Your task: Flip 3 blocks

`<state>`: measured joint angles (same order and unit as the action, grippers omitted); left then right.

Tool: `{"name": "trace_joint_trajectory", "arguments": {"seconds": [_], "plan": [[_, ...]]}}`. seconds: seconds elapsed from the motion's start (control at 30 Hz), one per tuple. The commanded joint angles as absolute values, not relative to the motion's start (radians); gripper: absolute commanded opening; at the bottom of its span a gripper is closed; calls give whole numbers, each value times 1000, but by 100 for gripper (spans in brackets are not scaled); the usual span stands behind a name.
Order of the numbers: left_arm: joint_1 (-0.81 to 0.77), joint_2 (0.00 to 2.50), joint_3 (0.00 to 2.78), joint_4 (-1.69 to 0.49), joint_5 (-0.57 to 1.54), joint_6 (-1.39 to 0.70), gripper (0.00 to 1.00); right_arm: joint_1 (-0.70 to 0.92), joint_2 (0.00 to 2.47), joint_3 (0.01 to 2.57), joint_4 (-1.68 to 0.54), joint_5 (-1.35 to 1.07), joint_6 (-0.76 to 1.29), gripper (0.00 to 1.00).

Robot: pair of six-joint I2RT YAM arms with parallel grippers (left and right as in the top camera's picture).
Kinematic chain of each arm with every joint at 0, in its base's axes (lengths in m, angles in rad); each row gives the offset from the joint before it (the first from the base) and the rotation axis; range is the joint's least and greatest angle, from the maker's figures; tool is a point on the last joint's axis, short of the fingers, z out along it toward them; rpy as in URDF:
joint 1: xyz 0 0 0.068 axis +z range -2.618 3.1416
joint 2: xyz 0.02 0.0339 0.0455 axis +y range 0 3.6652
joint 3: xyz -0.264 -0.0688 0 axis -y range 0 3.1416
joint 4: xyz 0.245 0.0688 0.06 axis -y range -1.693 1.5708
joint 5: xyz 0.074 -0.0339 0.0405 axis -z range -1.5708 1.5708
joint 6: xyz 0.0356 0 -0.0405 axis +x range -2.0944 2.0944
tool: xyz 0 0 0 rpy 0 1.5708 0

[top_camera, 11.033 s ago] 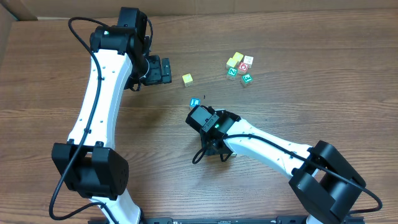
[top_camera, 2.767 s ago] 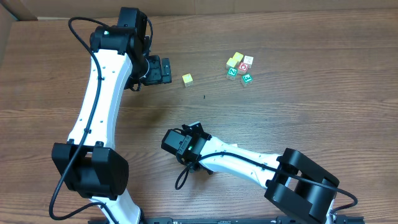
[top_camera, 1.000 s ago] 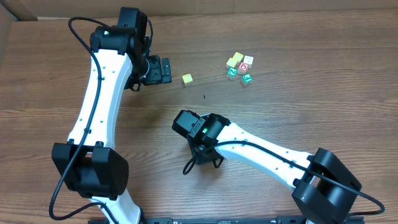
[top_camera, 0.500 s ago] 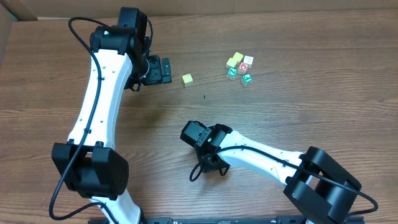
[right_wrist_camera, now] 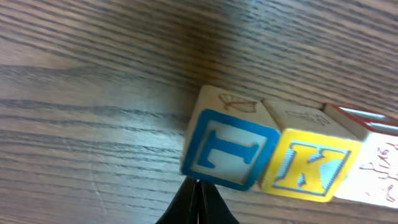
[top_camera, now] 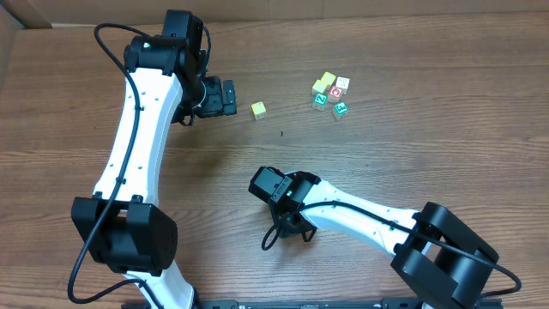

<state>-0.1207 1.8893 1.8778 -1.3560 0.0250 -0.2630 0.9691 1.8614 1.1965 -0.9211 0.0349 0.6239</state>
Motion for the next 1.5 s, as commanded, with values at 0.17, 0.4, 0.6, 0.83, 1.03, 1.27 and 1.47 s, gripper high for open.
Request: {"name": "trace_joint_trajectory", "arguments": {"seconds": [0.17, 0.4, 0.6, 0.83, 1.03, 1.27, 1.47], "plan": [[-125, 1897, 1879, -1353, 18, -277, 100, 969, 1846, 1194, -923, 35, 620, 4], [-125, 1897, 1879, -1353, 18, -277, 100, 969, 1846, 1285, -921, -115, 567, 4], [-125, 1897, 1879, -1353, 18, -277, 100, 988, 1847, 1274, -797, -82, 568, 4], [-125, 1897, 1879, -1353, 18, -277, 100, 1021, 1874, 1269, -805, 142, 567, 4], [-125, 1897, 1879, -1353, 18, -277, 100, 1021, 1874, 1265, -842, 165, 568, 4], [-125, 1897, 1879, -1353, 18, -277, 100, 1020, 1874, 1222, -840, 170, 568, 4], [-125, 1897, 1879, -1353, 18, -277, 100, 1019, 1874, 1217, -849, 197, 567, 4]]}}
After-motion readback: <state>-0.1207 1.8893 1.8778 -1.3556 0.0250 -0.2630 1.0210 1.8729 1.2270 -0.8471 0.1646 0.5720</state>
